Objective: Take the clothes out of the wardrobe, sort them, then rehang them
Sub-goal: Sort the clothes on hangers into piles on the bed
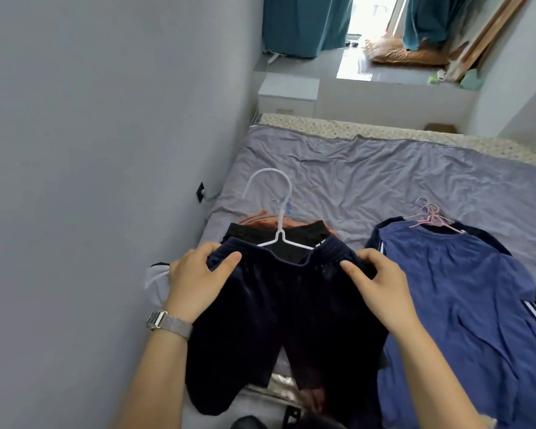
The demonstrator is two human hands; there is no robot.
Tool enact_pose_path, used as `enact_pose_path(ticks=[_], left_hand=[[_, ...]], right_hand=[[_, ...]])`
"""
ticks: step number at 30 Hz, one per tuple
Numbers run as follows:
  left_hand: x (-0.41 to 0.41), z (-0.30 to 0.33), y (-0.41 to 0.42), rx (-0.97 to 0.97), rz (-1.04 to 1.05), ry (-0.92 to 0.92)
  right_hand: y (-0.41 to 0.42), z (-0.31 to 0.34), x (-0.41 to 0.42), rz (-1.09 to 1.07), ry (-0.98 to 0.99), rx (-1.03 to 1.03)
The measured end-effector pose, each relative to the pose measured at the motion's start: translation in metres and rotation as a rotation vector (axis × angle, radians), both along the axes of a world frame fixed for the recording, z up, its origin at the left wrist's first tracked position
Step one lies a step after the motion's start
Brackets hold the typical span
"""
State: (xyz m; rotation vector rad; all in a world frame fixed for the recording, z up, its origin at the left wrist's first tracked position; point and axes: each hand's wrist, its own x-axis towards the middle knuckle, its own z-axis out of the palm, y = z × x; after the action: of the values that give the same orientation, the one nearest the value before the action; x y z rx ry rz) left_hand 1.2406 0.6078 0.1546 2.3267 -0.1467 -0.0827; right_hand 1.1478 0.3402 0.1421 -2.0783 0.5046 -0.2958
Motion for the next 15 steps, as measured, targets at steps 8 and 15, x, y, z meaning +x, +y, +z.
enact_pose_path(ticks=[8,15], left_hand=[[0.163,0.034,-0.044,-0.105,-0.03,-0.034],[0.274,-0.073,-0.073,0.176,-0.301,0.149]], right_hand=[[-0.036,0.037,0.139,-0.064,-0.093,-0.143],[-0.044,-0.07,0.201,0.111,0.511,-0.421]])
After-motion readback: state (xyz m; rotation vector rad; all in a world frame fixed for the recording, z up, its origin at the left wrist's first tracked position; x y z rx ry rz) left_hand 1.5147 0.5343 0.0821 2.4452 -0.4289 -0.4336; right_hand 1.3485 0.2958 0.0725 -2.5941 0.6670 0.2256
